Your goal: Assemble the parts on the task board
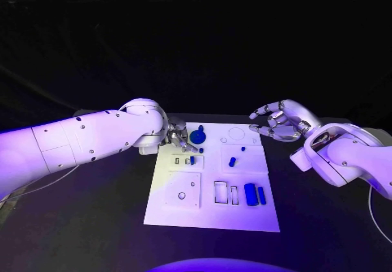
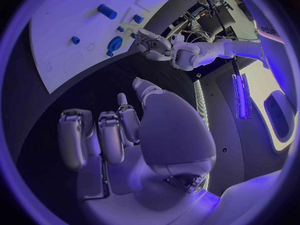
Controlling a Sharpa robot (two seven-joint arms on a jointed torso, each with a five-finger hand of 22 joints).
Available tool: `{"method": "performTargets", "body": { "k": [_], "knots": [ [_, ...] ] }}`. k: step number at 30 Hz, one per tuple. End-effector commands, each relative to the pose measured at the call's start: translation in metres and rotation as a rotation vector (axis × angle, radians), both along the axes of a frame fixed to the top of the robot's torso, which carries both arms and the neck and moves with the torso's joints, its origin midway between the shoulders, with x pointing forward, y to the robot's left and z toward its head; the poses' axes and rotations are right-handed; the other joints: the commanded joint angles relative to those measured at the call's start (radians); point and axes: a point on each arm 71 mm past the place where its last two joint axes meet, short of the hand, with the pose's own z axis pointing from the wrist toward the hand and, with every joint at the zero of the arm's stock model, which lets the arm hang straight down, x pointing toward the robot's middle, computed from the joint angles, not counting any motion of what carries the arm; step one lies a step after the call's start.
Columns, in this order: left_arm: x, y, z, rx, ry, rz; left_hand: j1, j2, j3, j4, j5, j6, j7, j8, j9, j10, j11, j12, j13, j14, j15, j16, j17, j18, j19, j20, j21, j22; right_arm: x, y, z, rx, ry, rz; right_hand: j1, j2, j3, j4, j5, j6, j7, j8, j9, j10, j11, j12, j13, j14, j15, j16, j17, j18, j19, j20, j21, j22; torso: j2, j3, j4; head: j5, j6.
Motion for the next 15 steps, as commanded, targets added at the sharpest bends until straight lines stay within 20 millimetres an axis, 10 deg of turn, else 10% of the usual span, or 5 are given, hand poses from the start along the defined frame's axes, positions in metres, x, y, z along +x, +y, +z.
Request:
{"method": "performTargets", "body": {
  "k": [1,15],
  "knots": [
    [-0.0011,-0.0031,-0.0018,0.012,0.029,0.0,-0.003,0.014,-0.005,0.002,0.002,-0.004,-0.001,0.006,0.003,-0.009,0.0,-0.005,-0.002,0.104,-0.008,0.003,0.263,-0.013,0.005,-0.001,0.006,0.025,0.0001,0.0018,-0.0013,-0.024,0.0,0.012,-0.001,-0.007,0.002,0.005,0.006,0.002,-0.001,0.005,0.0,0.006,-0.002,0.002,0.072,0.095,-0.007,-0.002,0.228,0.007,0.04,-0.004,-0.003,0.177,0.001,0.0002,0.0004,0.0,-0.004],
    [-0.003,-0.012,-0.004,-0.022,0.06,-0.002,0.012,0.028,0.005,-0.004,0.003,-0.018,-0.002,0.01,0.024,-0.031,0.0,-0.026,-0.028,0.104,-0.008,0.003,0.263,-0.014,0.005,0.0,0.009,0.03,0.002,0.0031,-0.0041,-0.042,-0.001,0.015,-0.003,-0.013,0.01,0.007,0.043,-0.002,-0.001,0.01,-0.002,0.006,-0.003,0.001,0.071,0.095,-0.008,-0.003,0.228,0.008,0.04,-0.005,-0.005,0.176,0.001,-0.0004,0.0008,-0.001,-0.01]
  ]
}}
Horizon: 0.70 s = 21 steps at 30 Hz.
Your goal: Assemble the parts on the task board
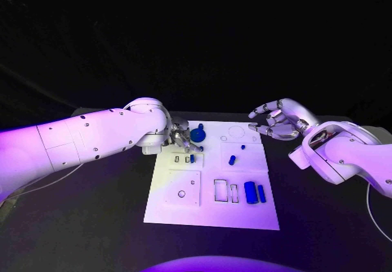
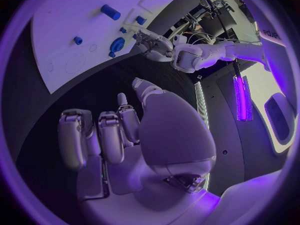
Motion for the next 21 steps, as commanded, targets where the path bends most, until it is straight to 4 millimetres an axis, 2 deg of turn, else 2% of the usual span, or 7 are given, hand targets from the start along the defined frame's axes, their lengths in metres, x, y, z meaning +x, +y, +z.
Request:
{"method": "performTargets", "body": {
  "k": [1,9,12,14,21],
  "knots": [
    [-0.001,-0.0029,-0.0014,-0.007,0.031,-0.005,0.026,-0.005,0.024,-0.001,0.003,-0.01,-0.001,0.003,0.005,-0.01,0.0,-0.008,-0.007,0.104,-0.008,0.004,0.263,-0.014,0.004,0.0,0.005,0.03,-0.0002,0.0015,-0.0017,-0.022,0.002,0.015,0.001,-0.01,0.004,0.001,0.009,-0.002,-0.001,0.003,-0.001,0.006,-0.003,0.001,0.07,0.095,-0.008,-0.003,0.229,0.007,0.041,-0.006,-0.004,0.177,0.001,-0.0004,0.0003,0.0,-0.003],
    [-0.0001,-0.0044,-0.0048,0.003,0.048,-0.01,0.03,-0.038,0.109,0.004,0.003,-0.012,0.002,-0.005,0.018,-0.013,0.001,-0.013,-0.01,0.104,-0.006,0.004,0.263,-0.014,0.002,0.001,0.005,0.031,-0.0001,0.0016,-0.0022,-0.028,-0.001,0.016,0.001,-0.012,0.008,0.001,0.022,-0.004,-0.001,0.005,-0.002,0.005,-0.003,0.0,0.069,0.095,-0.008,-0.003,0.228,0.008,0.041,-0.006,-0.005,0.176,0.0,-0.0003,-0.001,0.0,-0.008],
    [-0.0005,-0.0058,-0.0057,0.003,0.055,-0.014,0.03,-0.038,0.109,0.004,0.003,-0.012,0.002,-0.005,0.018,-0.013,0.001,-0.013,-0.01,0.104,-0.006,0.004,0.263,-0.014,0.002,0.001,0.005,0.031,-0.0001,0.0017,-0.0022,-0.029,-0.002,0.016,0.001,-0.012,0.008,0.001,0.022,-0.004,-0.001,0.005,-0.002,0.005,-0.003,0.0,0.069,0.095,-0.008,-0.003,0.228,0.008,0.041,-0.006,-0.005,0.176,0.001,-0.0002,-0.0003,-0.002,-0.009],
    [-0.0007,-0.0065,-0.0062,0.004,0.059,-0.017,-0.008,-0.085,0.216,0.003,0.003,-0.008,0.003,-0.014,0.034,-0.012,0.003,-0.014,-0.01,0.104,-0.005,0.004,0.263,-0.014,0.002,0.003,0.007,0.035,-0.0001,0.0018,-0.0022,-0.03,-0.002,0.016,0.001,-0.012,0.008,0.001,0.022,-0.004,-0.001,0.005,-0.002,0.005,-0.003,0.0,0.069,0.095,-0.008,-0.003,0.228,0.008,0.041,-0.006,-0.005,0.176,0.001,-0.0003,-0.0002,-0.003,-0.01],
    [-0.0016,-0.0069,-0.0075,0.011,0.072,-0.025,-0.016,-0.093,0.24,0.002,0.003,-0.007,0.003,-0.015,0.038,-0.012,0.003,-0.014,-0.01,0.104,-0.005,0.004,0.263,-0.014,0.002,0.003,0.007,0.036,0.0001,0.0021,-0.0026,-0.035,-0.005,0.018,0.0,-0.012,0.009,0.001,0.025,-0.004,-0.001,0.005,-0.002,0.005,-0.003,0.0,0.069,0.095,-0.008,-0.003,0.228,0.008,0.04,-0.006,-0.006,0.176,0.0,0.0001,0.0014,-0.003,-0.013]
  ]
}}
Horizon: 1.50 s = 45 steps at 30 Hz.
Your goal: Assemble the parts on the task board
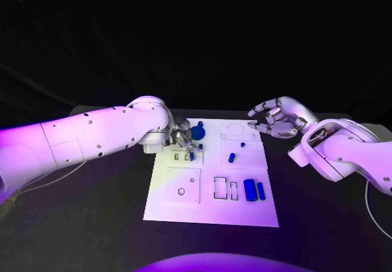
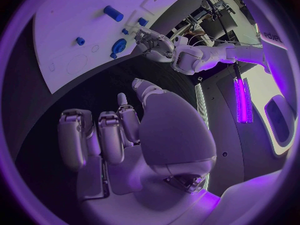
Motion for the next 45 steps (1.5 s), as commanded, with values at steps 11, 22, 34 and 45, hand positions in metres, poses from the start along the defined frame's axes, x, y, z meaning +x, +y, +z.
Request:
{"method": "performTargets", "body": {
  "k": [11,22,34,45],
  "knots": [
    [-0.0038,-0.0024,-0.0028,0.018,0.05,-0.033,-0.018,-0.019,0.028,0.0,0.003,0.001,0.0,-0.006,0.006,-0.004,0.003,-0.005,0.0,0.104,-0.005,0.004,0.263,-0.014,0.003,0.003,0.004,0.038,-0.0004,0.002,-0.002,-0.019,-0.001,0.017,-0.001,-0.013,0.006,-0.001,0.007,-0.004,-0.001,0.005,-0.002,0.005,-0.003,0.0,0.068,0.095,-0.008,-0.003,0.228,0.008,0.04,-0.006,-0.006,0.175,0.0,0.0005,0.0007,0.002,-0.004],
    [-0.0046,-0.0041,-0.0047,0.018,0.067,-0.04,-0.015,-0.024,0.077,-0.006,0.003,0.001,-0.001,-0.009,0.013,-0.004,0.001,-0.006,-0.001,0.104,-0.006,0.004,0.263,-0.014,0.003,0.002,0.004,0.038,-0.0005,0.0027,-0.0029,-0.02,0.002,0.019,-0.002,-0.013,0.006,0.0,0.009,-0.004,-0.001,0.006,-0.002,0.005,-0.003,0.0,0.068,0.095,-0.008,-0.003,0.228,0.008,0.041,-0.006,-0.006,0.176,0.0,0.0009,0.0,0.001,-0.006],
    [-0.0059,-0.0055,-0.007,0.018,0.084,-0.047,-0.009,-0.032,0.112,-0.01,0.003,0.002,-0.002,-0.011,0.018,-0.003,0.001,-0.006,-0.001,0.104,-0.007,0.004,0.263,-0.015,0.003,0.002,0.005,0.04,-0.0005,0.003,-0.0031,-0.02,0.004,0.019,-0.004,-0.013,0.007,0.001,0.01,-0.004,-0.001,0.006,-0.002,0.005,-0.003,0.0,0.068,0.095,-0.008,-0.003,0.228,0.008,0.041,-0.006,-0.005,0.176,0.0,0.0008,0.0007,-0.002,-0.009],
    [-0.0059,-0.0054,-0.0073,0.003,0.09,-0.04,0.034,-0.022,0.241,-0.052,0.003,0.001,-0.008,-0.013,0.032,-0.004,-0.005,-0.009,-0.002,0.104,-0.012,0.004,0.263,-0.014,0.003,-0.001,0.004,0.04,-0.0003,0.0034,-0.0033,-0.02,0.004,0.019,-0.005,-0.013,0.007,0.002,0.011,-0.004,-0.001,0.007,-0.002,0.005,-0.003,0.001,0.068,0.095,-0.008,-0.003,0.228,0.008,0.04,-0.006,-0.006,0.175,0.001,0.0011,0.0009,-0.002,-0.011]
  ]
}}
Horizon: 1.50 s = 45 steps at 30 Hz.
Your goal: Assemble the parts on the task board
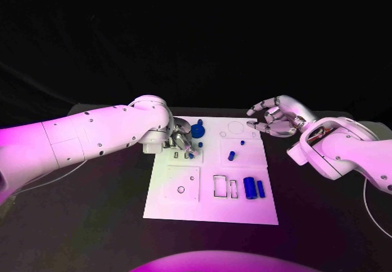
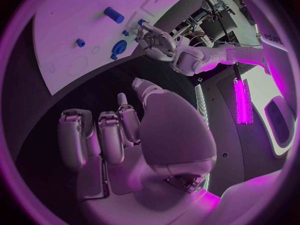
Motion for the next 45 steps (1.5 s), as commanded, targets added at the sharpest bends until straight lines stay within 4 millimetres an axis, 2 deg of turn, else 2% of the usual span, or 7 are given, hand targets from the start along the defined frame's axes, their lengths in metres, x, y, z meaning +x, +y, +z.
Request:
{"method": "performTargets", "body": {
  "k": [1,3,7,12,24,33,45],
  "knots": [
    [-0.001,-0.002,-0.001,-0.018,0.021,-0.003,0.025,0.013,0.053,-0.026,0.003,0.0,-0.01,-0.005,0.006,-0.004,-0.007,-0.006,-0.001,0.107,-0.009,0.004,0.263,-0.015,0.003,-0.002,0.004,0.041,0.0,0.002,-0.001,-0.012,0.001,0.015,-0.001,-0.009,0.007,0.002,0.007,-0.004,-0.001,0.007,-0.001,0.005,-0.003,0.001,0.069,0.095,-0.008,-0.003,0.227,0.008,0.04,-0.006,-0.006,0.176,0.001,0.0004,0.0001,-0.001,-0.002],
    [-0.001,-0.002,0.0,-0.029,0.021,0.004,0.044,0.02,0.107,-0.059,0.003,-0.003,-0.012,0.0,0.014,-0.005,-0.009,-0.008,-0.002,0.107,-0.012,0.004,0.263,-0.015,0.003,-0.004,0.004,0.042,0.0,0.002,-0.001,-0.012,0.001,0.015,-0.001,-0.009,0.007,0.002,0.007,-0.004,-0.001,0.007,-0.001,0.005,-0.003,0.001,0.069,0.095,-0.008,-0.003,0.227,0.008,0.04,-0.006,-0.006,0.176,0.0,0.0001,-0.0005,0.0,-0.002],
    [-0.001,-0.002,0.0,-0.058,0.019,0.025,0.017,0.015,0.237,-0.127,0.002,-0.013,-0.01,0.023,0.049,0.0,-0.01,-0.01,-0.003,0.107,-0.011,0.004,0.263,-0.015,0.003,-0.005,0.004,0.042,0.0,0.002,-0.001,-0.013,0.002,0.015,-0.001,-0.009,0.007,0.002,0.007,-0.004,-0.001,0.007,-0.001,0.005,-0.003,0.001,0.069,0.095,-0.008,-0.003,0.227,0.008,0.04,-0.006,-0.006,0.176,0.0,0.0002,-0.0006,0.0,-0.003],
    [-0.001,0.0,0.001,-0.113,0.031,0.064,-0.017,0.016,0.33,-0.191,0.004,-0.017,-0.011,0.049,0.083,0.005,-0.01,-0.014,-0.008,0.107,-0.012,0.004,0.263,-0.014,0.003,-0.003,0.003,0.042,0.0,0.001,-0.002,-0.014,0.003,0.014,-0.001,-0.009,0.007,0.002,0.007,-0.004,-0.001,0.007,-0.001,0.005,-0.003,0.001,0.069,0.095,-0.008,-0.003,0.227,0.008,0.04,-0.006,-0.006,0.176,0.0,0.0005,0.0003,-0.001,-0.003],
    [-0.007,0.014,0.005,-0.219,0.005,0.162,-0.059,0.011,0.391,-0.241,0.012,-0.014,-0.015,0.077,0.118,0.014,-0.014,-0.011,-0.005,0.107,-0.015,0.004,0.263,-0.015,0.005,-0.005,0.005,0.047,0.0,-0.001,-0.002,-0.017,0.007,0.009,-0.001,-0.01,0.009,0.002,0.009,-0.003,-0.001,0.008,-0.001,0.005,-0.003,0.001,0.069,0.094,-0.008,-0.004,0.226,0.008,0.04,-0.006,-0.007,0.175,0.0,0.0011,0.0028,0.001,-0.002],
    [-0.019,0.023,-0.001,-0.21,-0.111,0.18,-0.104,-0.013,0.429,-0.276,0.139,0.002,-0.023,0.102,0.143,0.034,-0.022,0.0,0.006,0.107,-0.022,0.004,0.263,-0.015,0.006,-0.01,0.006,0.049,0.0,-0.003,-0.002,-0.02,0.01,0.005,-0.002,-0.01,0.009,0.003,0.009,-0.003,-0.001,0.008,-0.001,0.006,-0.003,0.001,0.069,0.095,-0.008,-0.003,0.227,0.008,0.041,-0.006,-0.006,0.176,0.0,0.0016,0.0037,0.005,-0.006],
    [-0.031,0.03,-0.009,-0.187,-0.237,0.184,-0.111,-0.024,0.436,-0.287,0.183,0.015,-0.029,0.109,0.149,0.052,-0.027,0.012,0.021,0.107,-0.027,0.004,0.263,-0.015,0.008,-0.015,0.006,0.051,0.0,-0.004,-0.003,-0.02,0.011,0.003,-0.002,-0.01,0.009,0.003,0.009,-0.003,-0.001,0.008,-0.001,0.006,-0.003,0.001,0.069,0.095,-0.008,-0.003,0.227,0.008,0.041,-0.006,-0.006,0.176,0.0,-0.0001,0.0011,0.013,-0.007]
  ]
}}
